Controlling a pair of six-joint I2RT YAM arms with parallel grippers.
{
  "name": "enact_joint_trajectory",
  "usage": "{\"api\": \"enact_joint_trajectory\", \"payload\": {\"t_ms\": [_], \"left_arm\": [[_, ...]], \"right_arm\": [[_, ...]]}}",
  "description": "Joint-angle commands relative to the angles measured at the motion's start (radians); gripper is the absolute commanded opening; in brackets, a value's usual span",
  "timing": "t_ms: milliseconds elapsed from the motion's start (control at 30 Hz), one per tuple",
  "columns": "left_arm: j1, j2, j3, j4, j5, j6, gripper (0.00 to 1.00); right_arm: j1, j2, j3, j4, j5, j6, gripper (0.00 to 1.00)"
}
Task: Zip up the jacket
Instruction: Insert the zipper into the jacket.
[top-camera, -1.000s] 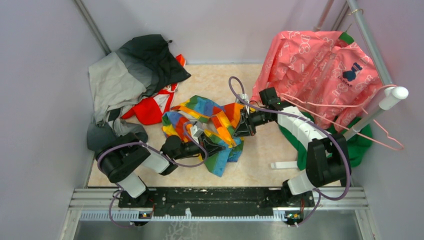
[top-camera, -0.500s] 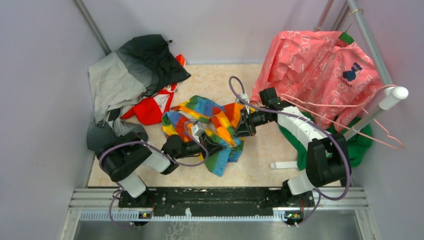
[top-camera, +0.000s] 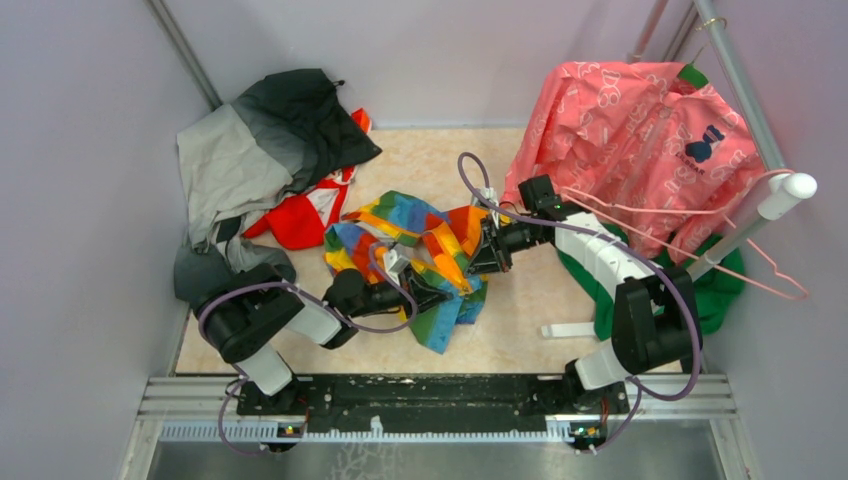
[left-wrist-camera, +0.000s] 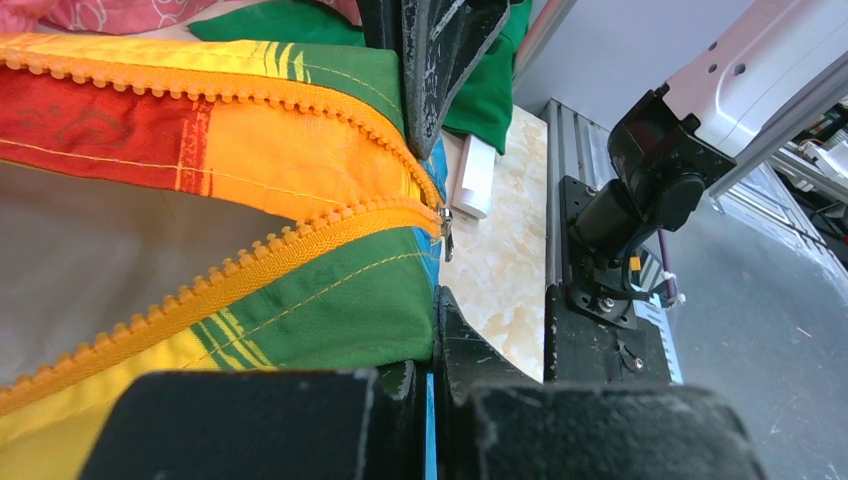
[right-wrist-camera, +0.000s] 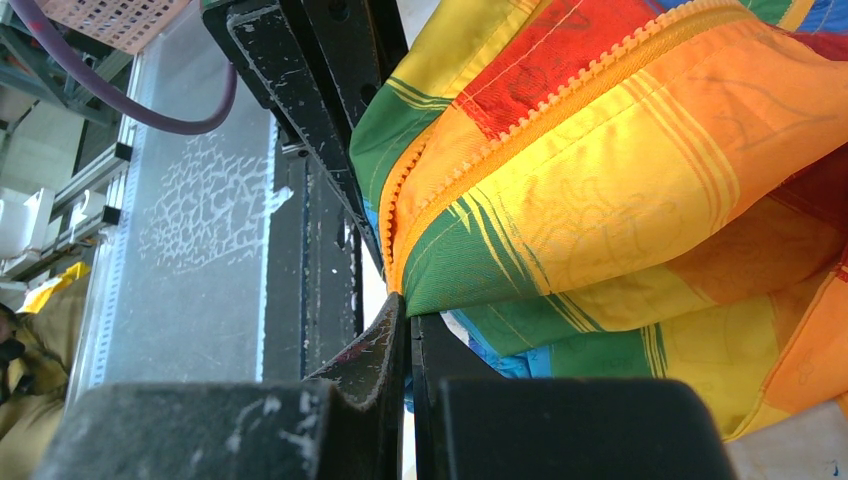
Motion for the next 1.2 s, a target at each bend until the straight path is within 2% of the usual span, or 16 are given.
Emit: {"api": "enact_joint_trajectory", "payload": {"t_ms": [0, 1167], "left_arm": [[-0.003, 0.018, 0.022, 0.041, 0.036, -0.013, 0.00], [-0.011, -0.038, 0.004, -0.023, -0.008, -0.017, 0.00]], "right_arm": [[0.008, -0.021, 0.021, 0.007, -0.051, -0.025, 0.00], [0.009, -0.021, 0.019, 0.016, -0.055, -0.014, 0.00]]}}
